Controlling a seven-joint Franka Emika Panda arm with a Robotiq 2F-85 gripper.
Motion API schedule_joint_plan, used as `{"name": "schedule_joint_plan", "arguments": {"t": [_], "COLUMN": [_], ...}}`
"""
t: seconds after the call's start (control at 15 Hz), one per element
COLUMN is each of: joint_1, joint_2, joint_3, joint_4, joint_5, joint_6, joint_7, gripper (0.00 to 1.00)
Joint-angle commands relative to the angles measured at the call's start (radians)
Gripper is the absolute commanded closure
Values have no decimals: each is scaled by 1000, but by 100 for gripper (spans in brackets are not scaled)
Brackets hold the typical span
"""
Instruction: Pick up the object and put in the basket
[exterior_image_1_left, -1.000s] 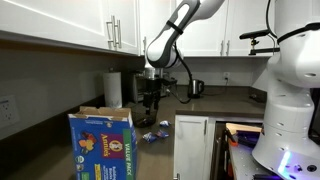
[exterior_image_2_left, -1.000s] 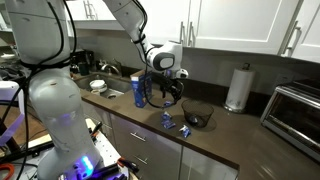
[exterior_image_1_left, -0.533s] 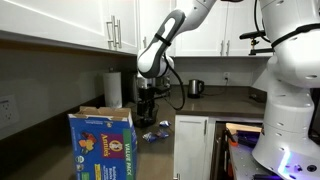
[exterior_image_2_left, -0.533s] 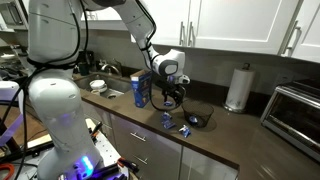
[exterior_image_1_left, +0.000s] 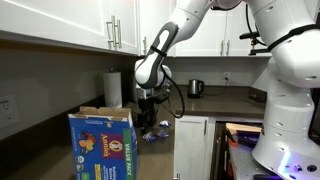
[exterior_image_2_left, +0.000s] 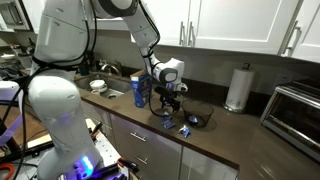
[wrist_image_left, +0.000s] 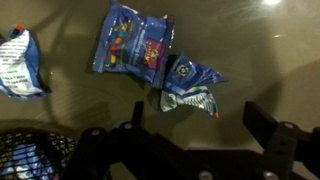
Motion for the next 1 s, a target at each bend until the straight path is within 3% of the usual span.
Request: {"name": "schedule_joint_plan", "arguments": {"t": [0.0, 0.33, 0.53, 0.67, 0.73, 0.93], "joint_1": [-22, -20, -5, 0, 2, 2], "joint_2": [39, 73, 92, 98, 96, 85], "joint_3": [32, 58, 56, 55, 53, 54], "joint_4": [12, 5, -1, -4, -6, -12], "joint_5": [-7, -3, -22, -30, -35, -47], "joint_6": [12, 19, 36, 49, 54, 54], "joint_7": [-20, -20, -4, -1, 3, 5], "gripper": [0, 8, 41, 50, 61, 79]}}
